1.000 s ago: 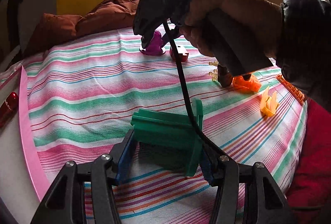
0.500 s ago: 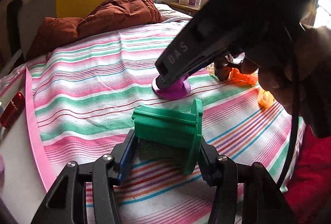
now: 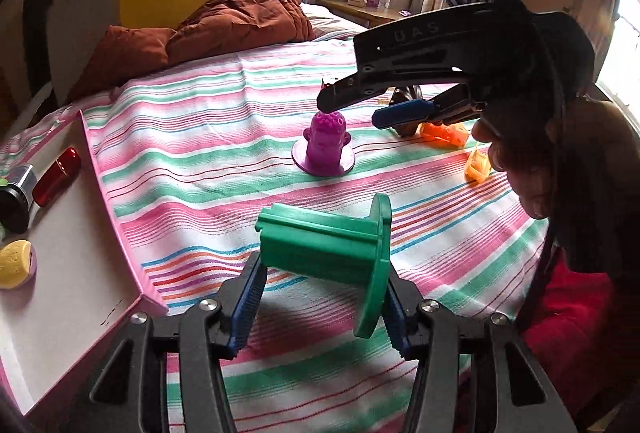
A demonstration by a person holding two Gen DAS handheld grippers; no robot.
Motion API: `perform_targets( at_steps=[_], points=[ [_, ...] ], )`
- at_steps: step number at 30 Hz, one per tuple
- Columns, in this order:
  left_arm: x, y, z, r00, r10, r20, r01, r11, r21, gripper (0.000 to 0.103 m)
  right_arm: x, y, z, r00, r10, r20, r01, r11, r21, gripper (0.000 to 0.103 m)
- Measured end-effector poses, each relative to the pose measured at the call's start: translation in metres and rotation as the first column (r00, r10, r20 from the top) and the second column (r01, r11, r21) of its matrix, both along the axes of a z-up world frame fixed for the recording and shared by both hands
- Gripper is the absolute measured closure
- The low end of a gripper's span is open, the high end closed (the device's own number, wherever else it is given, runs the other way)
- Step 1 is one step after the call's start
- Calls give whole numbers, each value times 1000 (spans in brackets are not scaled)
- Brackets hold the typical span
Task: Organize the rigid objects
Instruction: 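Release the green spool in the tray with the left gripper while the right approaches the purple toy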
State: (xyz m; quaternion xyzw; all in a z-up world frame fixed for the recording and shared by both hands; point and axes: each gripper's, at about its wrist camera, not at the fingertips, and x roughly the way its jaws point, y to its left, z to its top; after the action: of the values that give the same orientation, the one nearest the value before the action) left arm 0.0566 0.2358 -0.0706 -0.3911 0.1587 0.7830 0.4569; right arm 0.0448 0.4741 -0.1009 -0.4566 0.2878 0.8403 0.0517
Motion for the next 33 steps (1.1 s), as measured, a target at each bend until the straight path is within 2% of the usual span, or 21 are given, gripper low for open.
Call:
perform_targets(
  at_steps=[2, 5, 8, 12, 17, 20, 24, 26, 28, 33],
  points=[
    [2, -6, 9, 1000, 4, -9, -4, 1000, 13, 49, -4, -6, 2, 999, 32, 3, -32, 999, -4, 38],
    [0, -19, 21, 999, 25, -20, -25, 999, 27, 49, -10, -26, -1, 988, 143, 66, -143, 990, -9, 38],
    [1, -43, 36, 998, 66, -14, -65, 997, 51, 49, -7, -49, -4, 961, 243, 134, -253, 966, 59, 38],
    [-17, -75, 48, 986, 165, 9, -165, 983, 76, 49, -7, -61, -19, 937, 239, 254, -281, 949, 145, 40],
    [-58, -115, 51, 947, 316, 54, -320, 944, 84, 49, -8, -63, -22, 939, 222, 264, -270, 949, 162, 40],
    [-90, -130, 47, 916, 385, 112, -394, 916, 80, 49, -7, -71, -23, 932, 235, 275, -295, 933, 205, 40],
    [-126, -137, 41, 871, 455, 184, -475, 876, 81, 49, -5, -78, -23, 934, 228, 275, -296, 925, 238, 40],
    [-144, -134, 36, 850, 487, 202, -506, 861, 57, 49, -5, -78, -23, 934, 230, 274, -297, 925, 237, 40],
    [-160, -127, 31, 849, 483, 215, -502, 864, 43, 49, -5, -79, -22, 934, 229, 274, -297, 925, 238, 40],
    [-194, -109, 12, 827, 532, 182, -535, 844, -34, 48, -6, -81, -21, 933, 233, 273, -301, 922, 243, 40]
  ],
)
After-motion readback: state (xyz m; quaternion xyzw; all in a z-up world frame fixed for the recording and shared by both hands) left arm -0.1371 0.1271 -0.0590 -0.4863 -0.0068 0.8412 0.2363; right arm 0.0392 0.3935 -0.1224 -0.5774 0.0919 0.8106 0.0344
